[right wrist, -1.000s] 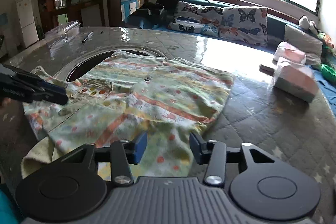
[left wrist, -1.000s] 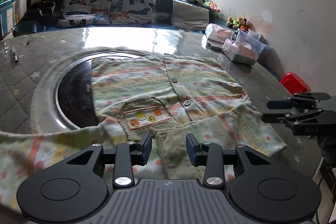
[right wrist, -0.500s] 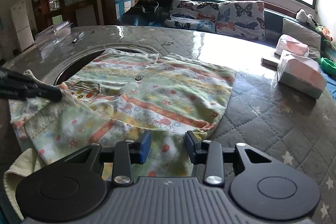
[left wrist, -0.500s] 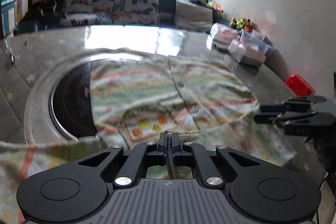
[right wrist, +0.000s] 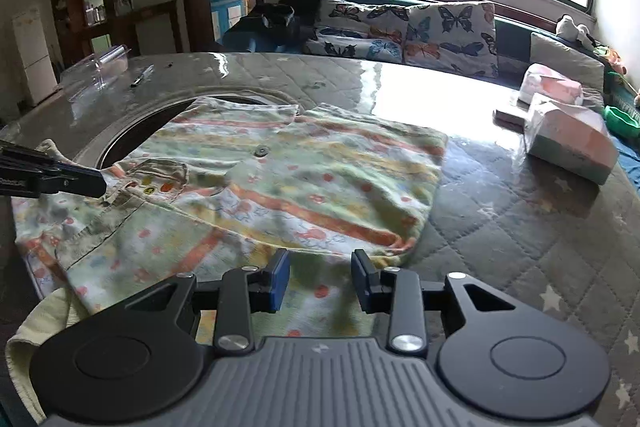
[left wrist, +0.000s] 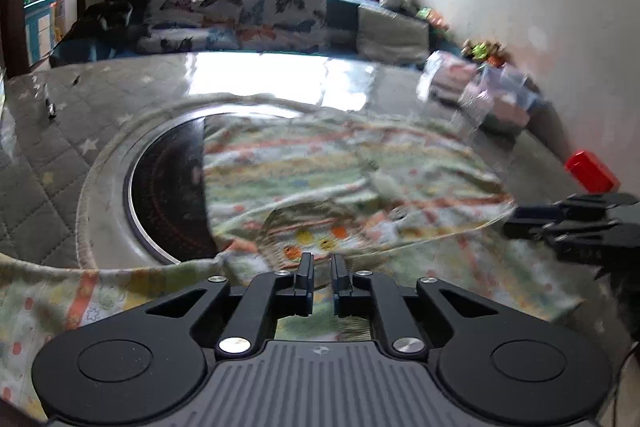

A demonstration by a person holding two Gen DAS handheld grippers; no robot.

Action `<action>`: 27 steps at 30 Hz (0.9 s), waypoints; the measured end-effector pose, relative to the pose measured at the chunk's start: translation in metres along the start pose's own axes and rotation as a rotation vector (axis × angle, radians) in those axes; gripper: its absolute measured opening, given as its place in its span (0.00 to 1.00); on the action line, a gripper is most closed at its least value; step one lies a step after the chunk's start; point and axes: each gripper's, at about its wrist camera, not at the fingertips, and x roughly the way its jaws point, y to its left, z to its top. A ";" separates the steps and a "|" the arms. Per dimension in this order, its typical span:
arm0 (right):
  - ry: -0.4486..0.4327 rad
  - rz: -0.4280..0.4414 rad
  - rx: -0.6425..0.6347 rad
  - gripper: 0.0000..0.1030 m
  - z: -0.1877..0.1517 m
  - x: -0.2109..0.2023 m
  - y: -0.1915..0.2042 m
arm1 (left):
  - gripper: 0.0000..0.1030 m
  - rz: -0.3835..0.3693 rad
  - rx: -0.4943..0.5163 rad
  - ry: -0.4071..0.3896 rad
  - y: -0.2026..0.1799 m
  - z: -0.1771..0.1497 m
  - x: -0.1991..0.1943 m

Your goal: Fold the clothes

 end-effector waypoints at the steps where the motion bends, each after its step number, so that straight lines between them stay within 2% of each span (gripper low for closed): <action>1: 0.006 0.000 0.003 0.32 -0.001 0.003 0.000 | 0.11 -0.018 0.008 0.005 -0.003 -0.002 0.000; 3: 0.014 -0.004 0.007 0.33 -0.002 0.007 0.000 | 0.23 -0.019 0.029 0.028 -0.010 -0.007 0.007; 5: 0.013 -0.006 0.008 0.34 -0.002 0.007 0.002 | 0.31 -0.002 0.027 0.049 -0.010 -0.012 0.013; 6: 0.008 -0.005 0.004 0.38 -0.002 0.004 0.004 | 0.34 0.001 0.021 0.047 -0.009 -0.015 0.012; 7: 0.003 0.000 -0.001 0.42 -0.001 0.001 0.006 | 0.38 0.002 0.012 0.043 -0.007 -0.016 0.010; 9: -0.008 0.015 -0.016 0.48 0.001 -0.005 0.011 | 0.60 0.023 -0.002 0.026 -0.003 -0.017 0.001; 12: -0.019 0.043 -0.035 0.51 0.003 -0.010 0.022 | 0.76 0.070 -0.011 -0.013 0.004 -0.021 -0.014; 16: -0.020 0.078 -0.052 0.55 0.003 -0.010 0.036 | 0.90 0.152 -0.076 -0.052 0.026 -0.029 -0.035; 17: -0.019 0.085 -0.055 0.55 0.002 -0.010 0.039 | 0.97 0.173 -0.094 -0.062 0.033 -0.031 -0.041; 18: -0.018 0.092 -0.058 0.55 0.003 -0.009 0.042 | 1.00 0.197 -0.115 -0.075 0.039 -0.033 -0.047; 20: -0.018 0.099 -0.061 0.55 0.003 -0.009 0.046 | 1.00 0.243 -0.155 -0.100 0.052 -0.037 -0.059; 27: -0.017 0.116 -0.074 0.57 0.006 -0.008 0.054 | 1.00 0.478 -0.339 -0.181 0.105 -0.054 -0.096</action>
